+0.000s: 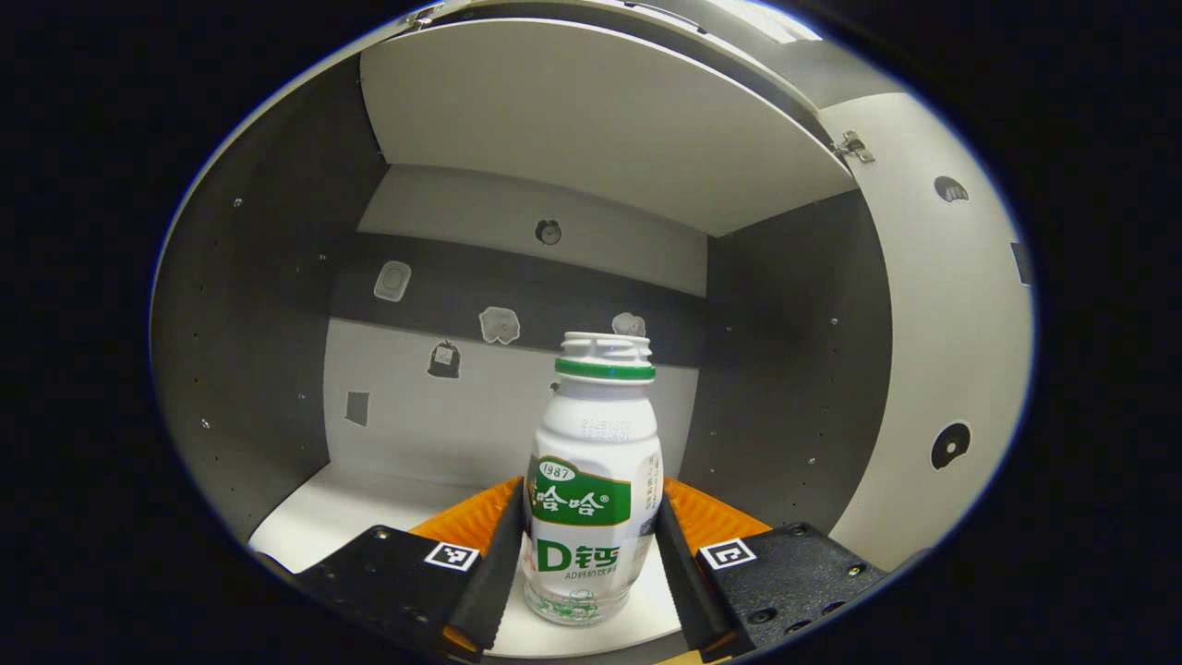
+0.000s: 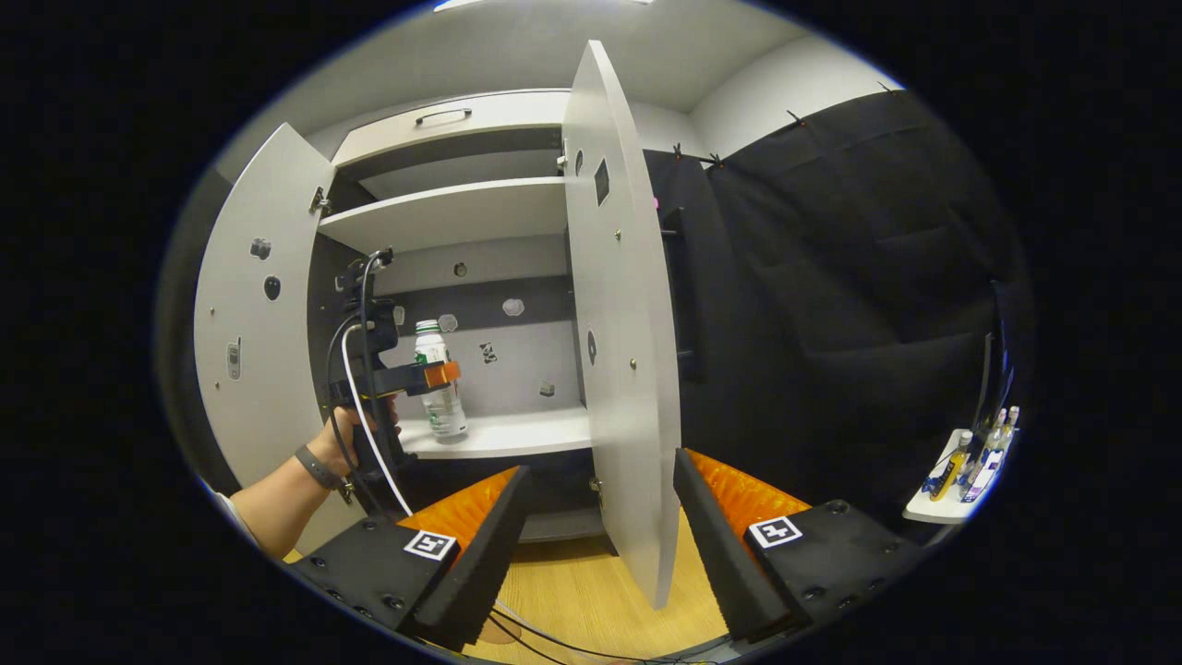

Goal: Grasp the bottle in the cabinet with the left hand and place it on the coaster, then close the right door with the right hand and the left door with the left hand.

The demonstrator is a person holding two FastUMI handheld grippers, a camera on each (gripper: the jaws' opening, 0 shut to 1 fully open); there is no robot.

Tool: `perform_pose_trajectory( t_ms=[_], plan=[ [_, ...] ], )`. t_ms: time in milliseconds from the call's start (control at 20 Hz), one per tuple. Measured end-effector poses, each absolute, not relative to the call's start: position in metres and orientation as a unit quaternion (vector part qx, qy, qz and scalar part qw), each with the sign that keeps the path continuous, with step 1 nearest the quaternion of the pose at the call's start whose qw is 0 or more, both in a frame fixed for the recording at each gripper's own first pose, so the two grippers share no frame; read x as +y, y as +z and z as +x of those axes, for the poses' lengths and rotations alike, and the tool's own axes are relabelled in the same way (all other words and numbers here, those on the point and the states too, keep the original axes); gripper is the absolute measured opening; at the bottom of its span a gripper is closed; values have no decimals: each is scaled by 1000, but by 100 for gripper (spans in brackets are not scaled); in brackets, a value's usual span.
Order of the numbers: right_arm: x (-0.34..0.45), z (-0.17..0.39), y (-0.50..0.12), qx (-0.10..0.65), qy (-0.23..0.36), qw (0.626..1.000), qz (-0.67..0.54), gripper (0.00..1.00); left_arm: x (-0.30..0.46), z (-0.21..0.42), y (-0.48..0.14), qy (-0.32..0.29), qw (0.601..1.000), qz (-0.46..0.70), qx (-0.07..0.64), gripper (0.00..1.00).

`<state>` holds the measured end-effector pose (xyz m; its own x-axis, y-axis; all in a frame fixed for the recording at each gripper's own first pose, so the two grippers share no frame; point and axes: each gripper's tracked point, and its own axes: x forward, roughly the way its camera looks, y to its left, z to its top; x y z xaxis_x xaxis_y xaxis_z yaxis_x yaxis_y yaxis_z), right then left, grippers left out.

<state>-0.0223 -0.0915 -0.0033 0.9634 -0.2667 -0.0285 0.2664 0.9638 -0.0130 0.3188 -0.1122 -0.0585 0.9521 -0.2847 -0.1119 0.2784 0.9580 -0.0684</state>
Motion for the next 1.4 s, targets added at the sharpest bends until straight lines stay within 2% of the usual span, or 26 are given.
perform_pose_trajectory(
  t_ms=[400,750,1000,1150,1400],
  plan=[
    [-68,-21,-4,20,-91,996,-3,99,-90,235,-8,-157,987,-17,20,74],
    [-49,-22,5,7,-52,999,-11,99,-58,158,-20,-134,990,-39,7,74],
    [-46,-22,26,-30,-48,998,-33,99,-41,109,-70,-108,993,-50,9,72],
    [-41,-20,36,-42,-48,997,-39,99,-46,78,-115,-105,994,-11,9,72],
    [-34,-7,30,-21,-49,998,-43,99,-88,30,-204,-147,987,19,57,72]
  ],
)
